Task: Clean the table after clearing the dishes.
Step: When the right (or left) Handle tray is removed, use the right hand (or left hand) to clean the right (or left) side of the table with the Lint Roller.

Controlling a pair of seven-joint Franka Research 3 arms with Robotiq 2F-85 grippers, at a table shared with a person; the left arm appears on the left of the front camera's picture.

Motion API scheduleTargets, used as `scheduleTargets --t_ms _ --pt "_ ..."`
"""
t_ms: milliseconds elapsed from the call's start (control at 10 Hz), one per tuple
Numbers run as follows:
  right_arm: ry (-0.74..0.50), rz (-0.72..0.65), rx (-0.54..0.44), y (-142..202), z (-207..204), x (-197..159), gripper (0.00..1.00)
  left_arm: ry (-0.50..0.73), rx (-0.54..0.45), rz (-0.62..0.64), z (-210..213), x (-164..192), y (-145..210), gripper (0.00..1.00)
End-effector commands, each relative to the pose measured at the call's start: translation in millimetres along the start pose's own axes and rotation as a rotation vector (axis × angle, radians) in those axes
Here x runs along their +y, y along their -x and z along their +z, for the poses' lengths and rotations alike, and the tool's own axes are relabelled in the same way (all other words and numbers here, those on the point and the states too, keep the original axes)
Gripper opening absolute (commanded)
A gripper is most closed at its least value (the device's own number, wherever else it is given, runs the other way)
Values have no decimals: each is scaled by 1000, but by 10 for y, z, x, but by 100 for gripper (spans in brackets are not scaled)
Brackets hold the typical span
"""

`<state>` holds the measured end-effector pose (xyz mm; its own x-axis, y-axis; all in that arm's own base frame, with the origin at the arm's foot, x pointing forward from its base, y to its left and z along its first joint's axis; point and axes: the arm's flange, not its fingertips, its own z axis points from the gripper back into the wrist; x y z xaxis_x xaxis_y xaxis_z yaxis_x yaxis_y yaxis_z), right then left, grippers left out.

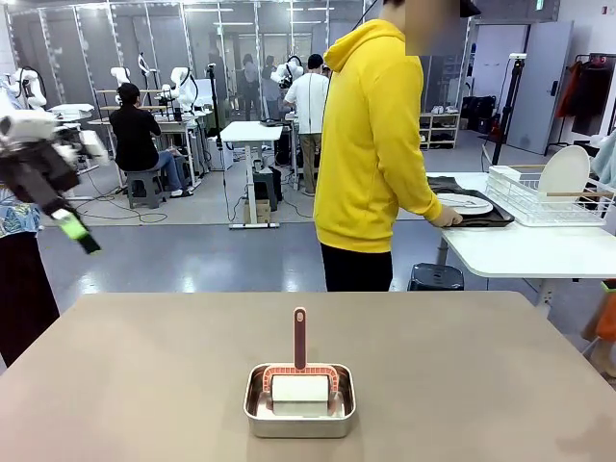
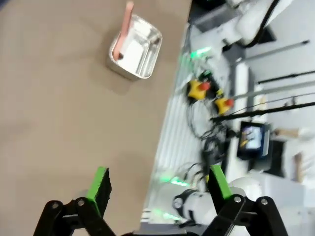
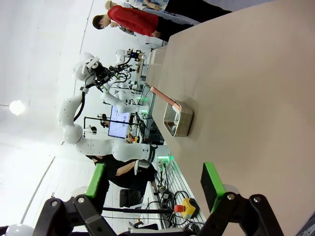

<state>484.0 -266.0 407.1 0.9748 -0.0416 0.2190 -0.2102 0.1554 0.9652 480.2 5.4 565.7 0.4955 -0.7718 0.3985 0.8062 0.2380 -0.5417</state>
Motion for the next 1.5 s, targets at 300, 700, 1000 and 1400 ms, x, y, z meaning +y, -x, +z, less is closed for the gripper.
scheduleTargets --t_ms 300,700,1000,1400 --pt "5 -3 4 52 -40 50 96 -383 274 -192 -1098 -394 -781 100" --pt "5 -3 4 52 -40 50 96 -354 293 -228 -1235 -430 -984 100" --pt "5 -3 4 52 -40 50 96 -354 293 -228 -1235 -430 -984 100" --pt "5 -3 4 52 -40 50 96 -458 441 -358 -1437 -515 -1515 100"
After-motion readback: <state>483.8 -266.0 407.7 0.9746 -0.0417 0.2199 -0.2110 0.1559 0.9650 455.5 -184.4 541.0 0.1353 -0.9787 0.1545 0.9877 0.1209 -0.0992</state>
